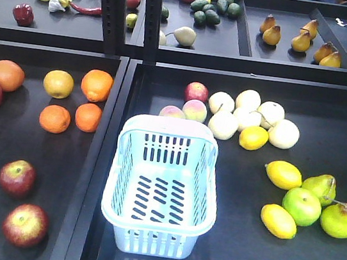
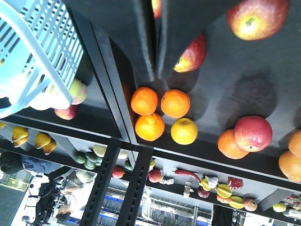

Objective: Pick three apples into basket with both arms

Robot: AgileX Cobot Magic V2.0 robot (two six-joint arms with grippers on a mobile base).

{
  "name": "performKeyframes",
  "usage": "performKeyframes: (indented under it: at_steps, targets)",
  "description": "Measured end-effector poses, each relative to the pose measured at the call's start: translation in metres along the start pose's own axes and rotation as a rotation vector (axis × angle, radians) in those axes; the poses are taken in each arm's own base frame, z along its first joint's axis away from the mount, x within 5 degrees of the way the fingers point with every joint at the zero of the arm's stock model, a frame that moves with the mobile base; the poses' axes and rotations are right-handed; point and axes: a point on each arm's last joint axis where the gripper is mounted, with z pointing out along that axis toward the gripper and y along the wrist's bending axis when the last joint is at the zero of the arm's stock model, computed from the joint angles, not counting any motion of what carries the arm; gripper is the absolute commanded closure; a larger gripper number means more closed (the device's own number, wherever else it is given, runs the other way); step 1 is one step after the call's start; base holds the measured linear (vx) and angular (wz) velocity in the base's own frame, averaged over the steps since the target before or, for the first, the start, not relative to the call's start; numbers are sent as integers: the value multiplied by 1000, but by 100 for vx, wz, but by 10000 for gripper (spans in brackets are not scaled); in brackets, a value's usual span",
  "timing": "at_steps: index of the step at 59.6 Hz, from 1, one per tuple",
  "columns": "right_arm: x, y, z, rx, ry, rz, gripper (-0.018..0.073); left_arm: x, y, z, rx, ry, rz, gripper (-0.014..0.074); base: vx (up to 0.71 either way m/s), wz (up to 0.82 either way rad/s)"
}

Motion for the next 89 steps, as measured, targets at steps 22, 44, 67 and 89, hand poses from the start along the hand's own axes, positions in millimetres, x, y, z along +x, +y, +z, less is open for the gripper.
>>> performKeyframes:
  at_steps: [22,44,67,89]
  targets:
    - [0,0,0,0,0,0,564,0,0,0,0,0,0,603,7,3]
    - [0,0,0,0,0,0,564,0,0,0,0,0,0,603,4,3]
    - [0,0,0,0,0,0,564,0,0,0,0,0,0,603,3,2]
    - [0,0,0,0,0,0,564,0,0,0,0,0,0,603,2,1]
